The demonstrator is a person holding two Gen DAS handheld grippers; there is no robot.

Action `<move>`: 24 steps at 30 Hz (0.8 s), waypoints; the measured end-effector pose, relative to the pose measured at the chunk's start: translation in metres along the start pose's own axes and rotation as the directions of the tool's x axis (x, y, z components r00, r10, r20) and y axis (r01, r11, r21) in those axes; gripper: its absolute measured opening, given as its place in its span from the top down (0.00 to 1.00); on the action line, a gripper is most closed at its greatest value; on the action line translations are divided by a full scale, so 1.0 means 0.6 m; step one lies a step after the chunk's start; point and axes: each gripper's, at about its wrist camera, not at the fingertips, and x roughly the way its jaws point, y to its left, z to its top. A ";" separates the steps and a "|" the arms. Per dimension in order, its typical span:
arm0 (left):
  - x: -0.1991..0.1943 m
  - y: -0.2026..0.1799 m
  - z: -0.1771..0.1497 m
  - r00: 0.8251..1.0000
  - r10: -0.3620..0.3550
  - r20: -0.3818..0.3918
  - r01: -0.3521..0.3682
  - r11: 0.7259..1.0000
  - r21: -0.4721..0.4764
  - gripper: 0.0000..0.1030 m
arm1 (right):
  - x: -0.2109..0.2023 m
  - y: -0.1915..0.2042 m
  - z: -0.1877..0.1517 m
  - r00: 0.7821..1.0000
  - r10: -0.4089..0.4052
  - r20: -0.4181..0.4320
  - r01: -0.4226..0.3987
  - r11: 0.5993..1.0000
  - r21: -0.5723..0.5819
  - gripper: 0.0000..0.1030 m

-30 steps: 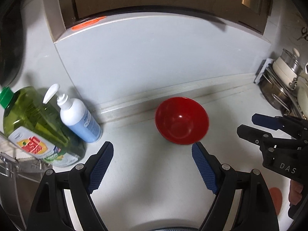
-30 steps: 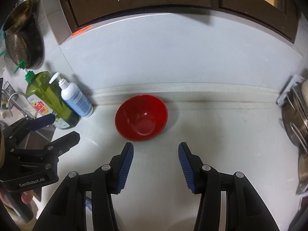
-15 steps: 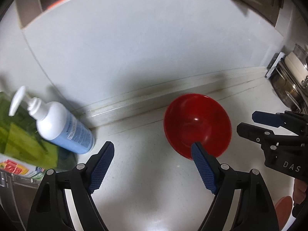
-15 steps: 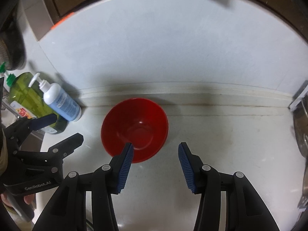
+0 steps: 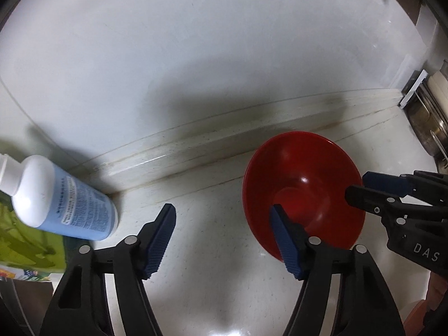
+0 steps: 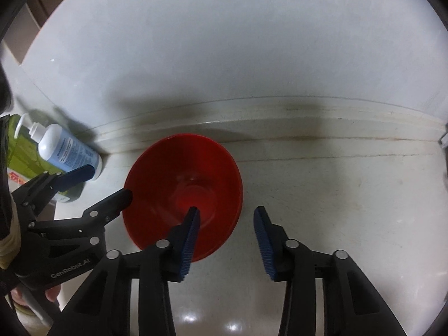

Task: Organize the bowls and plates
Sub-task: 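Close both tools on the rim of the red bowl, then lift the red bowl with both tools and carry it over the pink bowl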

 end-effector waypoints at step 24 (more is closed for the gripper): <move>0.032 -0.023 0.009 0.992 -0.100 -0.077 0.096 0.994 -0.043 0.88 | 0.034 -0.006 0.006 0.999 0.006 -0.036 -0.006 1.000 0.008 0.87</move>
